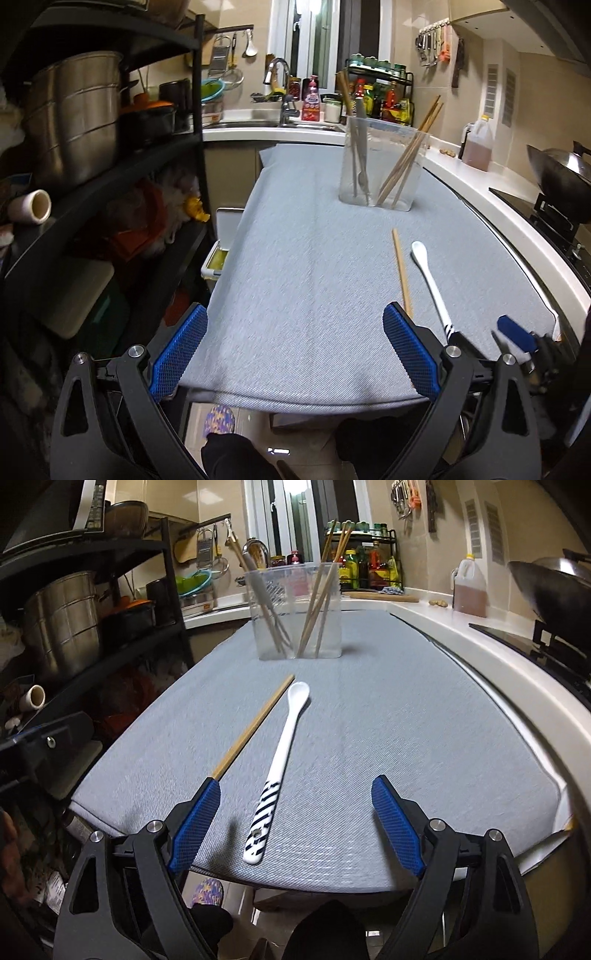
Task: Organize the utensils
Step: 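Move both open tools back over the white spoon and last chopstick, then close the left tool on the last chopstick while the right tool grasps the white spoon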
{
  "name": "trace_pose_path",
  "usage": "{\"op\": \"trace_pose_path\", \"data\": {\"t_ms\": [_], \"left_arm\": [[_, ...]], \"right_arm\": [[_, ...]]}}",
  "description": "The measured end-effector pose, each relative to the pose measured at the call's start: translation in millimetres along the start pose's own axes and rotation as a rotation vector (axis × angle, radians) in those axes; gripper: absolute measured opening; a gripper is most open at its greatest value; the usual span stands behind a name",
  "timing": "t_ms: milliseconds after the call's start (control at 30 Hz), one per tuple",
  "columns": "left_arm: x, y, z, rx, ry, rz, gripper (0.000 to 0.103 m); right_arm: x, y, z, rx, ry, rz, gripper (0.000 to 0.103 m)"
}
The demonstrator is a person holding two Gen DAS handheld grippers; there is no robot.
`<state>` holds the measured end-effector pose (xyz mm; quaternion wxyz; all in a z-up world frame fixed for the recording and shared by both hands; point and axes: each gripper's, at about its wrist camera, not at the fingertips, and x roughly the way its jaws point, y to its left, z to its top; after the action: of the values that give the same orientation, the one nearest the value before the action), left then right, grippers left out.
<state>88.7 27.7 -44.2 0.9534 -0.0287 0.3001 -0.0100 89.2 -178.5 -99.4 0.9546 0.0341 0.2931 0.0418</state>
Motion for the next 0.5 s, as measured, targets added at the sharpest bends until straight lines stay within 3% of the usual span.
{"op": "trace_pose_path", "data": {"t_ms": [167, 267, 500], "left_arm": [[4, 3, -4, -0.007, 0.013, 0.008, 0.093], [7, 4, -5, -0.006, 0.018, 0.007, 0.093], [15, -4, -11, 0.000, 0.038, -0.015, 0.093]], "right_arm": [[9, 6, -17, -0.043, -0.054, -0.008, 0.074], [11, 7, -23, -0.068, -0.107, -0.018, 0.059], [11, 5, -27, -0.096, -0.160, -0.004, 0.014]]}}
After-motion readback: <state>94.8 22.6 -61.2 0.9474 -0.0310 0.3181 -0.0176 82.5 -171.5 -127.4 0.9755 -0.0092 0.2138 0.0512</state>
